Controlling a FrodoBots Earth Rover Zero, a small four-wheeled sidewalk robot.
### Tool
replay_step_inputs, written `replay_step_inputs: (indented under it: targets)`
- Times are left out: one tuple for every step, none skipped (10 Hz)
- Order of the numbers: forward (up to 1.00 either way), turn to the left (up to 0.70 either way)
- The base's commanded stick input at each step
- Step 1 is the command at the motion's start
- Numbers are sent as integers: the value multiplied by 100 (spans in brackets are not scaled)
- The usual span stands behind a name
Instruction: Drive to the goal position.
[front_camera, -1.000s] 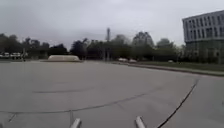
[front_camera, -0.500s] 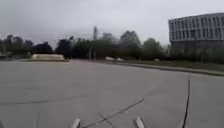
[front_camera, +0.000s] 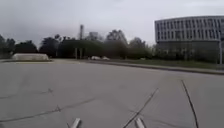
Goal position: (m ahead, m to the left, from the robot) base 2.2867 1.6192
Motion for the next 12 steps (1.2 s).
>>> replay_step_inputs:
  targets:
    - [100,-34]
    - [100,-34]
    - [100,-34]
    - [100,-34]
    - [100,-34]
    - [100,-34]
    - [100,-34]
    - [100,-34]
    - [100,-34]
    - [100,-34]
    - [100,-34]
    - [100,-34]
